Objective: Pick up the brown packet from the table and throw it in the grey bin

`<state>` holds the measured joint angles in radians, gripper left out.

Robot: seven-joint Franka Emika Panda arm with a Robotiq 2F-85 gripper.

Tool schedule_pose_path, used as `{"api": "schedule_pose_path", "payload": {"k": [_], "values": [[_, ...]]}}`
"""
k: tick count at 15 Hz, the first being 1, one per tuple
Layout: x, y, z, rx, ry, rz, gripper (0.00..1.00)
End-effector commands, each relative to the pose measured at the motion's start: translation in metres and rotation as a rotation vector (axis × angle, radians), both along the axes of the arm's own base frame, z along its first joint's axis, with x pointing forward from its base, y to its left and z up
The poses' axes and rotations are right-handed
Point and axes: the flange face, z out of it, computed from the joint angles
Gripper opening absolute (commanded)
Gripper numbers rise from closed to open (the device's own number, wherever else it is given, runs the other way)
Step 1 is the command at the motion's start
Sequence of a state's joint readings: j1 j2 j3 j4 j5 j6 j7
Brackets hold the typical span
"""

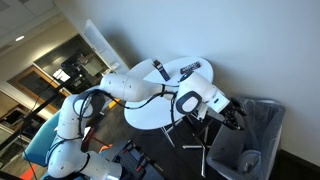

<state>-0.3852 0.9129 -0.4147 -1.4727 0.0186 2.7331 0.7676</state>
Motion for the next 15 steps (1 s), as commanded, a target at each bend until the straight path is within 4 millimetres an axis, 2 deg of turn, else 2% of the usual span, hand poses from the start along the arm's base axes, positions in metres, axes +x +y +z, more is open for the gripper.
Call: {"api": "schedule_pose_path", "payload": {"k": [1, 4, 7, 11, 15], "values": [[0.007, -0.003, 0.006, 0.01, 0.027, 0.001, 1.0], [0.004, -0.001, 0.019, 0.01, 0.047, -0.016, 1.0], [-0.011, 0.001, 0.045, -0.022, 0.09, -0.052, 1.0], [-0.039, 0.012, 0.102, 0.01, 0.065, -0.071, 1.0], [-0.067, 0.034, 0.157, 0.063, 0.009, -0.059, 1.0]]}}
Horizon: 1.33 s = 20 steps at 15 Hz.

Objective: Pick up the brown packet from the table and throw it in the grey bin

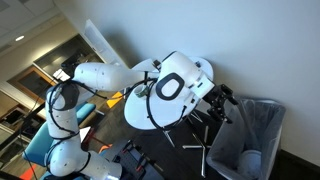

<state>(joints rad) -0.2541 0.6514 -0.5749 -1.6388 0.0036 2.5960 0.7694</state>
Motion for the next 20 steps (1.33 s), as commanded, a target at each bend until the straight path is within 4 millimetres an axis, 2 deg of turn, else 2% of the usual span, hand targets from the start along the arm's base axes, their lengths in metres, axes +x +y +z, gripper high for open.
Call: {"api": "schedule_pose_path", "payload": {"k": [1, 7, 10, 15, 20], "values": [[-0.038, 0.035, 0.047, 0.098, -0.015, 0.004, 1.0], [-0.074, 0.081, 0.095, 0.206, 0.015, 0.015, 1.0], [-0.085, 0.106, 0.111, 0.227, 0.018, 0.068, 1.0], [-0.093, 0.146, 0.124, 0.258, 0.012, 0.146, 1.0], [-0.094, 0.175, 0.13, 0.272, 0.013, 0.211, 1.0]]}}
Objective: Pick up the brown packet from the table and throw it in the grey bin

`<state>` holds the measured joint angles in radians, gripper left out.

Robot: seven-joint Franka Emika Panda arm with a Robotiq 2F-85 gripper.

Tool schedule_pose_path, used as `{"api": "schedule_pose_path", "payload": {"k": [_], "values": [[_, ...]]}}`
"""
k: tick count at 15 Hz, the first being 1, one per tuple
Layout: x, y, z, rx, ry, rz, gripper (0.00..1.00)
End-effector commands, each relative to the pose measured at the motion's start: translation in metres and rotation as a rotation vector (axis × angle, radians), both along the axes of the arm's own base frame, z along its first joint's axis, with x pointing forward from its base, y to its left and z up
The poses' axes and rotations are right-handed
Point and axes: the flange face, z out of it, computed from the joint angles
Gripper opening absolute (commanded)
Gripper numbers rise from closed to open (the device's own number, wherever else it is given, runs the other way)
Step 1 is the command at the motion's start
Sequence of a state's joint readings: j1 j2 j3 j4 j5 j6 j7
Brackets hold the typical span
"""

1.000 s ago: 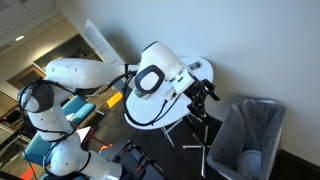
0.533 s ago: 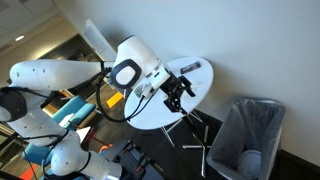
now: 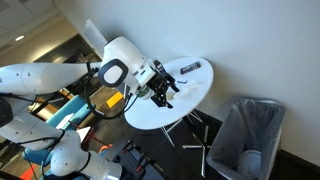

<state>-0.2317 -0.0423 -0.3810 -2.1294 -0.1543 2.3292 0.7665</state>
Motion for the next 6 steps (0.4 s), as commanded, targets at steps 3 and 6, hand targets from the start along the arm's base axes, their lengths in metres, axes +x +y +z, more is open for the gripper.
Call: {"api": "schedule_pose_path", "payload": {"k": [3, 6], "values": [[0.0, 0.014, 0.003, 0.005, -0.002, 0.041, 1.0], [0.001, 0.015, 0.002, 0.005, 0.0, 0.044, 1.0]]}}
